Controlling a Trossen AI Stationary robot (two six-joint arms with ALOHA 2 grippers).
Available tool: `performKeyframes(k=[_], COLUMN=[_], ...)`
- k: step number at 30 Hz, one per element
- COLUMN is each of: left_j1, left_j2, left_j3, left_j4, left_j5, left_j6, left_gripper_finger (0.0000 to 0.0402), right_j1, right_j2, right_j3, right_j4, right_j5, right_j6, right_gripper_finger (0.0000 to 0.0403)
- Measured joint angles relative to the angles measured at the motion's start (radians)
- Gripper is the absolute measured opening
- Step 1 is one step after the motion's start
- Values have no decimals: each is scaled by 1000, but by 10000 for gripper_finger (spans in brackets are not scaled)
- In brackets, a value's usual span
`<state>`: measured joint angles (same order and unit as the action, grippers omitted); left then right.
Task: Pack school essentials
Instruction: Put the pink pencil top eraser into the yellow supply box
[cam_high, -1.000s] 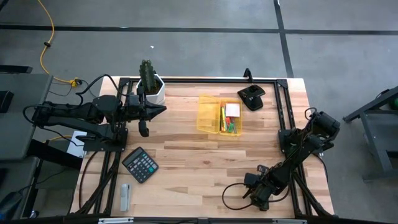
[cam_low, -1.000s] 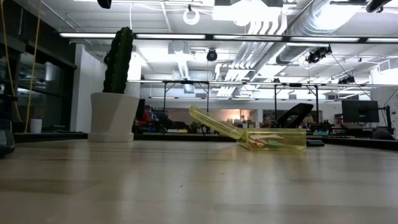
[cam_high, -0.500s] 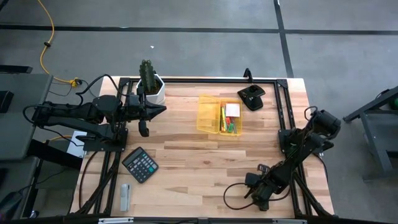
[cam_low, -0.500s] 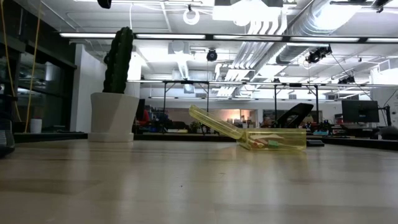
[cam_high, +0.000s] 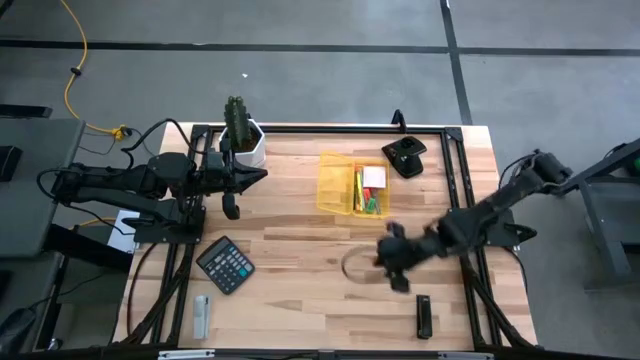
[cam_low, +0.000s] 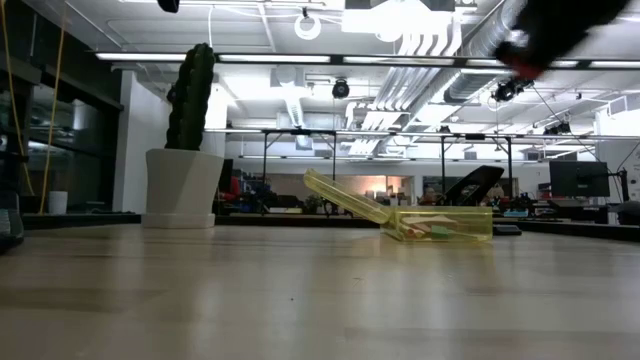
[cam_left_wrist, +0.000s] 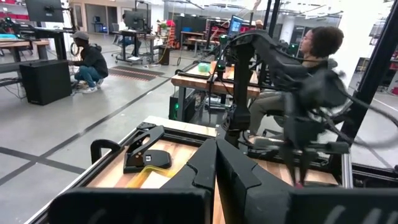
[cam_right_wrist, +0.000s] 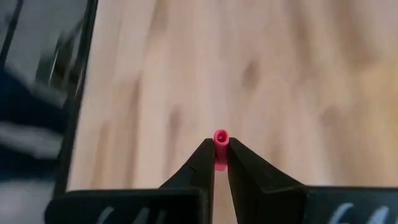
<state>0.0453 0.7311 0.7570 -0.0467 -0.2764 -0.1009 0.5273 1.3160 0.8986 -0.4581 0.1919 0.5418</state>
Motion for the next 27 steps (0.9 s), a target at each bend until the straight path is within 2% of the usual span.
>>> performKeyframes(k=[4, 8, 13, 16, 20, 27], left_j1=[0, 0, 0, 0, 13, 71], left_j2=[0, 0, 0, 0, 21, 62], left_j3=[0, 0, 0, 0, 0, -1], left_j4=[-1, -1, 9, 49, 124, 118], left_j5=[0, 1, 63, 117, 127, 248], left_j6=[0, -24, -75, -85, -112, -155], left_gripper_finger=[0, 0, 0, 0, 0, 0], right_j1=[-167, -314, -463, -515, -556, -573], right_j2=[-20, 1, 12, 6, -7, -32], right_j3=[1, 2, 2, 2, 3, 3], right_j4=[169, 381, 640, 734, 811, 836], right_j5=[1, -60, -158, -219, -282, -296], right_j6=[-173, -352, -412, -419, -420, -438], right_gripper_finger=[17, 17, 17, 17, 17, 17])
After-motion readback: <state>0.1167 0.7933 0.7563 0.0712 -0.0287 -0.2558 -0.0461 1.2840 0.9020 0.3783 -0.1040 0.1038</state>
